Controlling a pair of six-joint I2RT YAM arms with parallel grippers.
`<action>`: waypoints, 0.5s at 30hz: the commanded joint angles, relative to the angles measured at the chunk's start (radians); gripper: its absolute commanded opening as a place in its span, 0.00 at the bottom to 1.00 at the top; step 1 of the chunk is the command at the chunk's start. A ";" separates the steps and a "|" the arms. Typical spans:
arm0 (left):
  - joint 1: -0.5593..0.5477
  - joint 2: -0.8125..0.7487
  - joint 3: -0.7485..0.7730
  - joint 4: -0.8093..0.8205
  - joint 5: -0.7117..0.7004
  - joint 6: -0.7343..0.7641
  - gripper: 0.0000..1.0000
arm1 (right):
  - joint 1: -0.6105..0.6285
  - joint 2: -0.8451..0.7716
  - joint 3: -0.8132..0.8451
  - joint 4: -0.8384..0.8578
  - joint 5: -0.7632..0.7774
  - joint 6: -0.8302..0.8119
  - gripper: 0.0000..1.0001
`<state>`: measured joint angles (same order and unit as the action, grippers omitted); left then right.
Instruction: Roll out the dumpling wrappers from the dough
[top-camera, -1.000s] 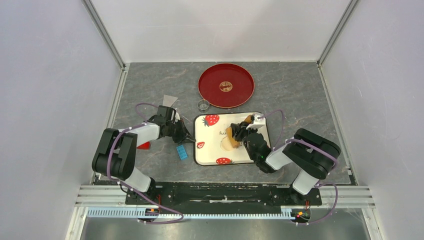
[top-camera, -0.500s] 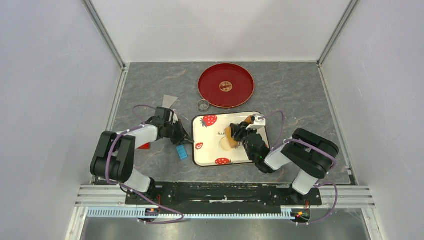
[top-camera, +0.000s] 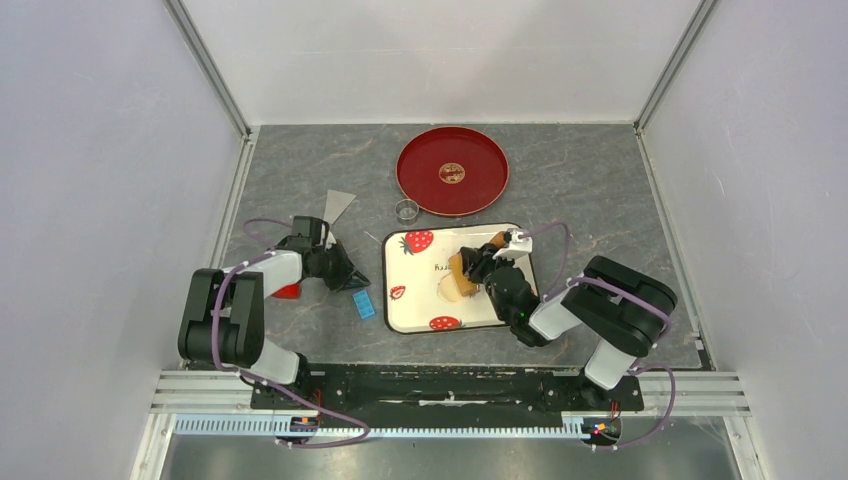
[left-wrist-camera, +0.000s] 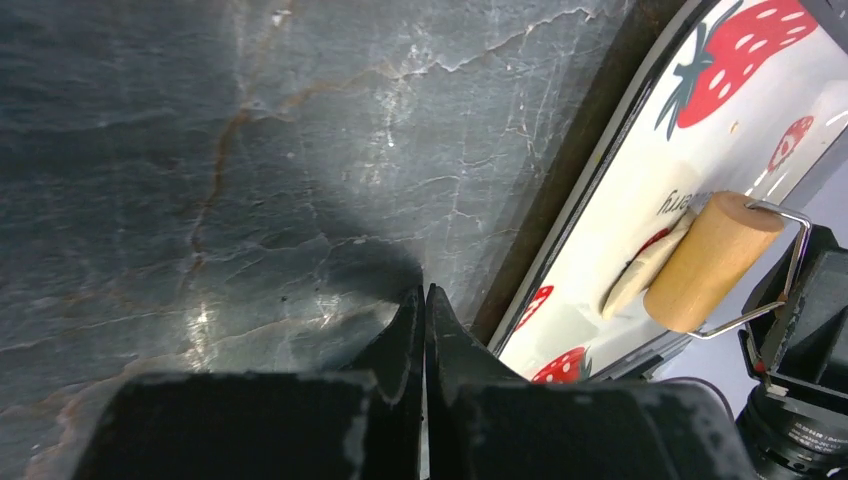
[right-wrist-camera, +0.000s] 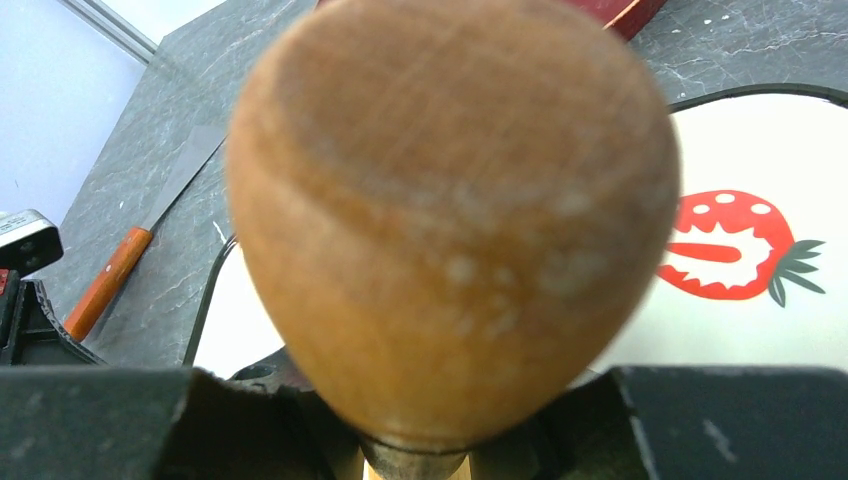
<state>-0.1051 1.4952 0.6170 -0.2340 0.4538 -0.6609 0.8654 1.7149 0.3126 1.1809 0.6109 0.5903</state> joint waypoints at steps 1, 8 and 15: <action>0.022 -0.015 -0.020 -0.050 -0.102 0.023 0.02 | -0.043 0.118 -0.123 -0.578 0.047 -0.120 0.00; 0.023 -0.007 -0.028 0.006 -0.028 0.026 0.02 | -0.059 0.106 -0.133 -0.579 0.027 -0.108 0.00; 0.013 0.033 -0.043 0.186 0.190 -0.024 0.37 | -0.096 0.087 -0.162 -0.547 -0.023 -0.096 0.00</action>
<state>-0.0849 1.5002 0.5873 -0.1654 0.5312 -0.6643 0.8104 1.7035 0.2844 1.1870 0.5312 0.6632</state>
